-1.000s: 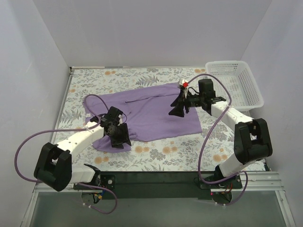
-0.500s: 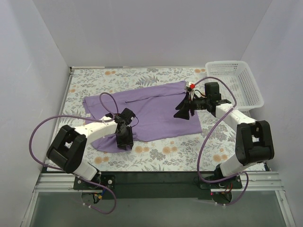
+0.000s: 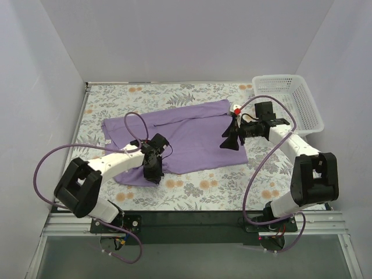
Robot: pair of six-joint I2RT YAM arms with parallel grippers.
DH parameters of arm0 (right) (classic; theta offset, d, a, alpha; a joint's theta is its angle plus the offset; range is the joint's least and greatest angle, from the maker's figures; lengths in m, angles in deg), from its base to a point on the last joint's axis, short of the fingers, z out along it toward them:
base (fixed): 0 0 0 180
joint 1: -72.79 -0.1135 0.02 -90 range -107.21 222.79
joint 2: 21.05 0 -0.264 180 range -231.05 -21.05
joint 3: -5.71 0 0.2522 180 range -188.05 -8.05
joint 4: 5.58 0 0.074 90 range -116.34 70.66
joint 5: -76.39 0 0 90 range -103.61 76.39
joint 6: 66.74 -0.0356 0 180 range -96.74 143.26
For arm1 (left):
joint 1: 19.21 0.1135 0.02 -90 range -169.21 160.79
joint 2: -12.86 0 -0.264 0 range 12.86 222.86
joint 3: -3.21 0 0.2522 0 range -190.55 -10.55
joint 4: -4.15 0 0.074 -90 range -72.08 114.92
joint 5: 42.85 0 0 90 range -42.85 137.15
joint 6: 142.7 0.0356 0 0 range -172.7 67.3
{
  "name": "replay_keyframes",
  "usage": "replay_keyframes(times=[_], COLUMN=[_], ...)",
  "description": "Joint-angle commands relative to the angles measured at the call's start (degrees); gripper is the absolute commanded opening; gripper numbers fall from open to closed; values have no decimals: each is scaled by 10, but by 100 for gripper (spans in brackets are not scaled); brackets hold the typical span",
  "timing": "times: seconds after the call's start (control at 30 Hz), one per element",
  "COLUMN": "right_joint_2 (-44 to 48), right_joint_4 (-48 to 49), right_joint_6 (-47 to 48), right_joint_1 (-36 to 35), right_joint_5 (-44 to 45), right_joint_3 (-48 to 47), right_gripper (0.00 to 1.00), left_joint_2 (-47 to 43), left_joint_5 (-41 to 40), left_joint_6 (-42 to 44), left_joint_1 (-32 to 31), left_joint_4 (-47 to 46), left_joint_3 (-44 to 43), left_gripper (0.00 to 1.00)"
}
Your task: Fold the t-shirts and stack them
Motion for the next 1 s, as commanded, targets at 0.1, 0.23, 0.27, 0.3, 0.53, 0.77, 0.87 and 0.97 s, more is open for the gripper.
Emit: replay_keyframes(times=[0.1, 0.23, 0.27, 0.3, 0.53, 0.77, 0.87, 0.97], right_joint_2=[56, 101, 108, 108, 56, 27, 16, 5], right_joint_4=[-240, -238, -238, -236, -190, -134, -122, -118], right_joint_6=[405, 537, 552, 574, 575, 540, 524, 519], right_joint_1=[7, 28, 32, 34, 33, 27, 26, 26], right_joint_5=[252, 334, 339, 343, 338, 356, 357, 361], right_joint_3=[36, 111, 117, 124, 119, 130, 130, 130], right_gripper=[65, 64, 64, 64, 59, 56, 52, 46], left_joint_2=[-100, -118, -121, -128, -159, -195, -203, -209], left_joint_5=[37, 72, 77, 79, 97, 103, 103, 85], left_joint_6=[33, 39, 39, 39, 38, 35, 35, 34], left_joint_1=[-3, -3, -3, -3, -3, -3, -3, -3], left_joint_4=[31, 27, 26, 24, 32, 53, 63, 78], left_joint_3=[-19, 1, 7, 9, 10, 15, 15, 16], left_gripper=[0, 0, 0, 0, 0, 0, 0, 0])
